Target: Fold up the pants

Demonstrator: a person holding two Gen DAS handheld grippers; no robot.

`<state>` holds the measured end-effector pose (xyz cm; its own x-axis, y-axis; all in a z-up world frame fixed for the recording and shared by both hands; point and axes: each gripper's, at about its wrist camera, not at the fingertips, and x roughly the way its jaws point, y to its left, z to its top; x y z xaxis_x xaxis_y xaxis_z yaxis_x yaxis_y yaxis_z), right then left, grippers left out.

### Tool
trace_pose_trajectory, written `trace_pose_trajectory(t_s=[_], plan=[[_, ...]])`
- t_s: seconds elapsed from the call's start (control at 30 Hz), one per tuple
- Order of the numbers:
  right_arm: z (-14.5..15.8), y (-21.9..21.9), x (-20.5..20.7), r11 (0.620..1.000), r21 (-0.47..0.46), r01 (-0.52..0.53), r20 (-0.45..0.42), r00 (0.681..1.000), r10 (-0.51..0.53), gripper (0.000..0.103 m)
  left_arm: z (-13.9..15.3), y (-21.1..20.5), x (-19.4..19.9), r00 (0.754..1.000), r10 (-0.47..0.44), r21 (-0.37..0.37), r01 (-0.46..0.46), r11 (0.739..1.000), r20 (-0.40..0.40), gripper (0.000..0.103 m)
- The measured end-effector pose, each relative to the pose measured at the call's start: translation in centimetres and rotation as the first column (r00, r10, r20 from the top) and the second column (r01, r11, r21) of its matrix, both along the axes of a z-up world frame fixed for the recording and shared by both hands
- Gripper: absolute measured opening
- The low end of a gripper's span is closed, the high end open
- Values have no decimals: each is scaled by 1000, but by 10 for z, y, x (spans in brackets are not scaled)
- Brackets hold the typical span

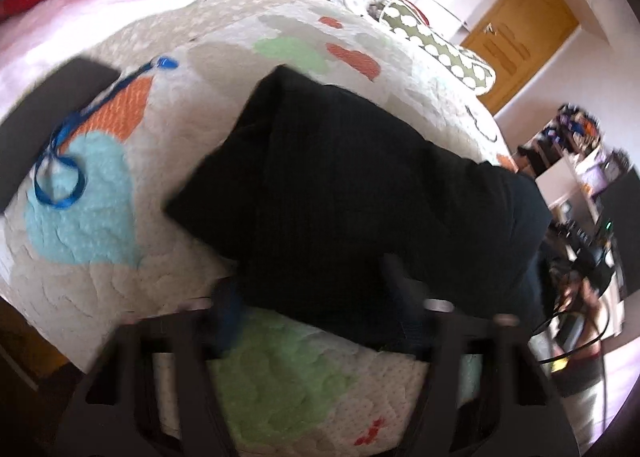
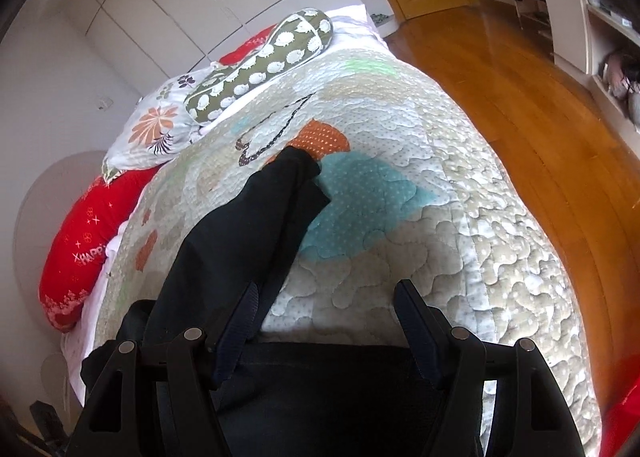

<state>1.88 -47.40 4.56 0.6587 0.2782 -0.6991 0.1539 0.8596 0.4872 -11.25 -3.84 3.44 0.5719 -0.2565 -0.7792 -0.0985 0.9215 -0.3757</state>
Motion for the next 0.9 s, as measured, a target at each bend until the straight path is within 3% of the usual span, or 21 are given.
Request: trace_pose_trajectory(t_s=[0.2,0.3,0.33,0.4,0.43,0.53,0.63,0.73,0.83,0.9], plan=[[3,2,18,1000,-20,3,-5,1000,-3,68,39,-2,4,996,-58,-28,60,998,61,32],[4,17,54,990,-142,24,-120,992,-41,68,51,4,23,995,-63,-43,66,997,73,31],[8,25,66,988,-153,5,-119,993,-23,68,53,8,33,995,-56,-39,59,998,80,31],[24,36,82,995,-36,-88,-29,996,87,68,54,18,48,996,-27,-55,31,998,81,31],[29,36,83,995,0,-95,-6,995,95,68,54,24,54,997,-14,-88,21,996,74,31],[41,25,63,1000,-26,-10,46,999,12,68,54,33,58,997,-4,-121,13,993,76,31],[25,14,45,998,-63,-2,-3,1000,2,68,49,31,48,998,-29,-116,36,993,62,31],[-2,1,43,1000,-15,18,-68,998,-19,69,43,26,34,997,-54,-83,58,995,51,31],[-6,5,50,1000,-22,21,-14,1000,-21,71,36,28,19,998,-63,-76,65,995,30,31],[-6,11,59,999,-47,10,13,1000,-9,63,34,31,9,998,-66,-89,68,994,20,32]])
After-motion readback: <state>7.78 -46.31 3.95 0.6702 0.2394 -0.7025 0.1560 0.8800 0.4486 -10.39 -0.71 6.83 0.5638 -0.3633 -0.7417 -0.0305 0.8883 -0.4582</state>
